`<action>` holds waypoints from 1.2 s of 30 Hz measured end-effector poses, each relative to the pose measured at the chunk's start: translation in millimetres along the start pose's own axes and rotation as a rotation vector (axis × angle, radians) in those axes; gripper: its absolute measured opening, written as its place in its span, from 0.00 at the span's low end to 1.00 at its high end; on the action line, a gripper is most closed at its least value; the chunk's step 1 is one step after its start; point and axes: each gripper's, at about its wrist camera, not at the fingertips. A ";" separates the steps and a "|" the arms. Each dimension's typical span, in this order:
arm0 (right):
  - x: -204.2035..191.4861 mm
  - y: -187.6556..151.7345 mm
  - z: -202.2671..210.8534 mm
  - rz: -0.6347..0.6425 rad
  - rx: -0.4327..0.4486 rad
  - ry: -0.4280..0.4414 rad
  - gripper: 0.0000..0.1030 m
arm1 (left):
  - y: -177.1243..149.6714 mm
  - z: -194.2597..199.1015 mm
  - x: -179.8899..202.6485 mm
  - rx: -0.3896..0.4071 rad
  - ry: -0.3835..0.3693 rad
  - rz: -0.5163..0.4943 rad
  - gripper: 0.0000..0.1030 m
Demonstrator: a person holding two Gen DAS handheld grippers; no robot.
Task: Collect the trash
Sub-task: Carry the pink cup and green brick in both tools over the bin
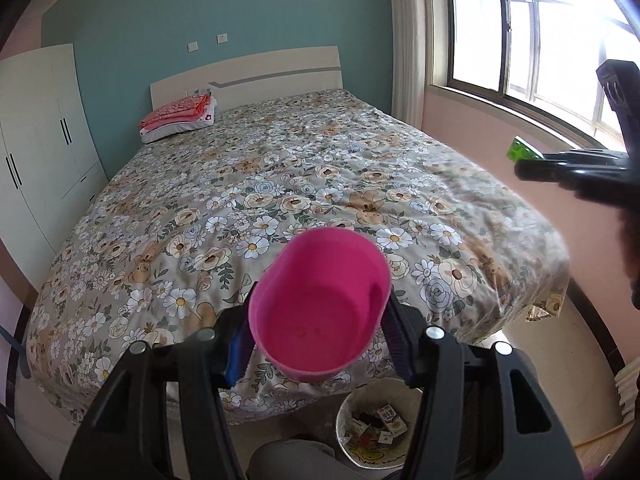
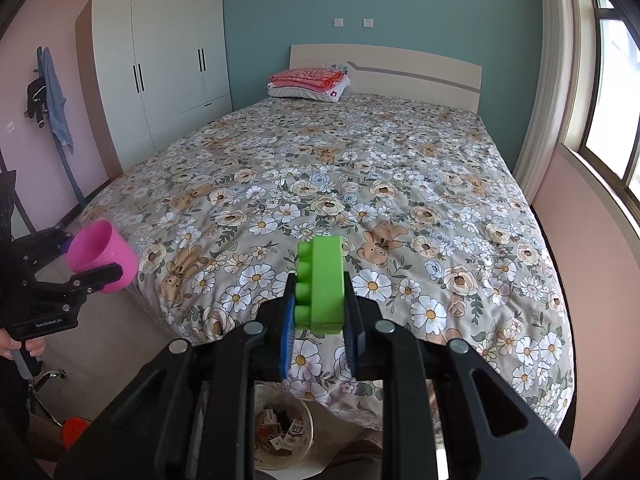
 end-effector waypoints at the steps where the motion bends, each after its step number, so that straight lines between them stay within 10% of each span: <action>1: 0.1 -4.1 -2.5 -0.001 -0.007 0.007 0.21 | -4.6 -2.1 0.1 -0.005 -0.008 0.004 0.56; 36: -92.4 -216.6 -179.3 0.120 -0.511 0.211 0.21 | -187.1 -183.3 -4.9 -0.486 -0.215 0.191 0.56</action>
Point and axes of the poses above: each gripper's, at about its wrist camera, not at the fingertips, and z roughly against the way its jaws point, x to its right, y to its top, and after that the axes turned 13 degrees about -y, right-handed
